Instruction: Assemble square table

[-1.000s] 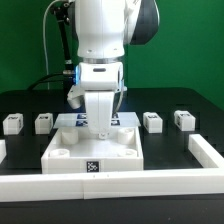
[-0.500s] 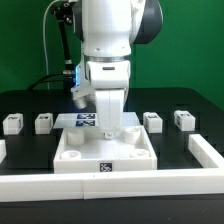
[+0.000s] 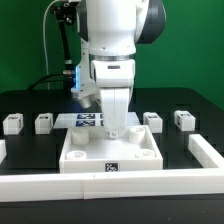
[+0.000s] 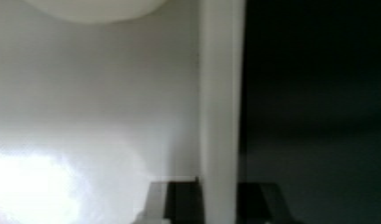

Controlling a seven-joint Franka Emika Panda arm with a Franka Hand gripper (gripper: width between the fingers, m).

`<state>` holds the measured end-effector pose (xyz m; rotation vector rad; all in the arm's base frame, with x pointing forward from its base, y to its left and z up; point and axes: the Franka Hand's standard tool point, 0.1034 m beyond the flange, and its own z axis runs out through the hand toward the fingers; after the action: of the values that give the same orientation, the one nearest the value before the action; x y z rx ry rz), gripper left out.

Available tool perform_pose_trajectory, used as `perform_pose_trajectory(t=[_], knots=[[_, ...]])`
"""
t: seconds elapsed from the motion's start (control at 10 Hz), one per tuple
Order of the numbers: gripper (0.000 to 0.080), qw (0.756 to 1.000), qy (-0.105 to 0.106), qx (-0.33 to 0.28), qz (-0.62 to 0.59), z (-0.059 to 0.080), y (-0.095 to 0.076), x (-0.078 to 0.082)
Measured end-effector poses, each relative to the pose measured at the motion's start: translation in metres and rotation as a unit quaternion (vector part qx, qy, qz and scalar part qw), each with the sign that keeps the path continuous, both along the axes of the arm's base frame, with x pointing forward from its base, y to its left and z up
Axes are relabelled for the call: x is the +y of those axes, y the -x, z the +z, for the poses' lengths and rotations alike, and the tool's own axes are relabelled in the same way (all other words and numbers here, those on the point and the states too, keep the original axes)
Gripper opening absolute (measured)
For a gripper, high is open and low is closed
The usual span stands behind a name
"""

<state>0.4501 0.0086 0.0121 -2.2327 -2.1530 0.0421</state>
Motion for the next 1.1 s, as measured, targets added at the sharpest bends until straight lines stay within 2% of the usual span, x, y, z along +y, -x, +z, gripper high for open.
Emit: perform_pose_trajectory(t=[0.1,0.5,0.9,1.1], knots=[[0.0061,1.000,-0.004,-0.004,0.008,-0.003,-0.001,0.012],[0.0061,0.998,-0.020,-0.036,0.043,-0.004,-0.020,0.042],[0.0061,0.998,-0.021,-0.041,0.035,-0.004,-0.028,0.061],[0.0061,0.999,-0.021,-0.040,0.022,-0.004,-0.029,0.065]])
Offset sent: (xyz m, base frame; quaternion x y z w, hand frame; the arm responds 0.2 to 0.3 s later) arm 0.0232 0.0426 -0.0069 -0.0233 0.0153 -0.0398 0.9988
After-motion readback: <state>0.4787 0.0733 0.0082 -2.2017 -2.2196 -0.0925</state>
